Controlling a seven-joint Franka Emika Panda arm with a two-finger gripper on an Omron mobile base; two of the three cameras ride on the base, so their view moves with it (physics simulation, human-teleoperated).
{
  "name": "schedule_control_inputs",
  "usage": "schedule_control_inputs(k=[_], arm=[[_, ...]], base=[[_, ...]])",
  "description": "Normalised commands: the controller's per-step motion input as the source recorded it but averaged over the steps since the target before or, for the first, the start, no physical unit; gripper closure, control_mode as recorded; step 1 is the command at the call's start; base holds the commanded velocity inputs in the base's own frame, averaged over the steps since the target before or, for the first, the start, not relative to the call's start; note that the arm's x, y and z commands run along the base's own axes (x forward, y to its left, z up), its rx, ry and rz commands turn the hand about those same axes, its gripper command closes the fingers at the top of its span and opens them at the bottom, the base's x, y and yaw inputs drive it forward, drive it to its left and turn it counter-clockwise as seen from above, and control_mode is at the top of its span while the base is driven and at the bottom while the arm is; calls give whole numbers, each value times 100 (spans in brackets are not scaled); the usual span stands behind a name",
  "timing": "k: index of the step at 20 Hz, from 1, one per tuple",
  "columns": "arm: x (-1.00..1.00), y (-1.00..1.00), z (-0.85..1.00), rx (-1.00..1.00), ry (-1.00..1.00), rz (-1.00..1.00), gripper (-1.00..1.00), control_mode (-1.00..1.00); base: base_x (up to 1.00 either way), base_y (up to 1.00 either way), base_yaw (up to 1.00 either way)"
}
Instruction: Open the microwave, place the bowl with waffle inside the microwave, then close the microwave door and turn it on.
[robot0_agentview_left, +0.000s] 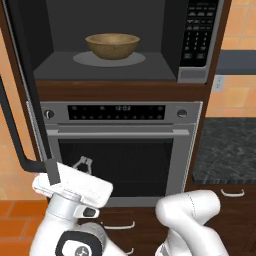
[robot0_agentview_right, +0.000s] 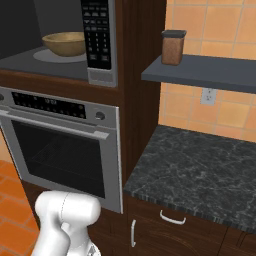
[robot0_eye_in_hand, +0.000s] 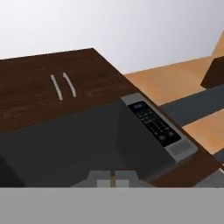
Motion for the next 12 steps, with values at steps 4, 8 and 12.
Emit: schedule_control_inputs(k=[4, 8, 12], arm=[[0, 59, 0, -33, 0, -1, 100, -100], [0, 72, 0, -31, 0, 0, 100, -100], [-6, 80, 7, -23, 0, 0, 100, -100]], base=[[0, 0, 0], [0, 0, 0], [0, 0, 0]])
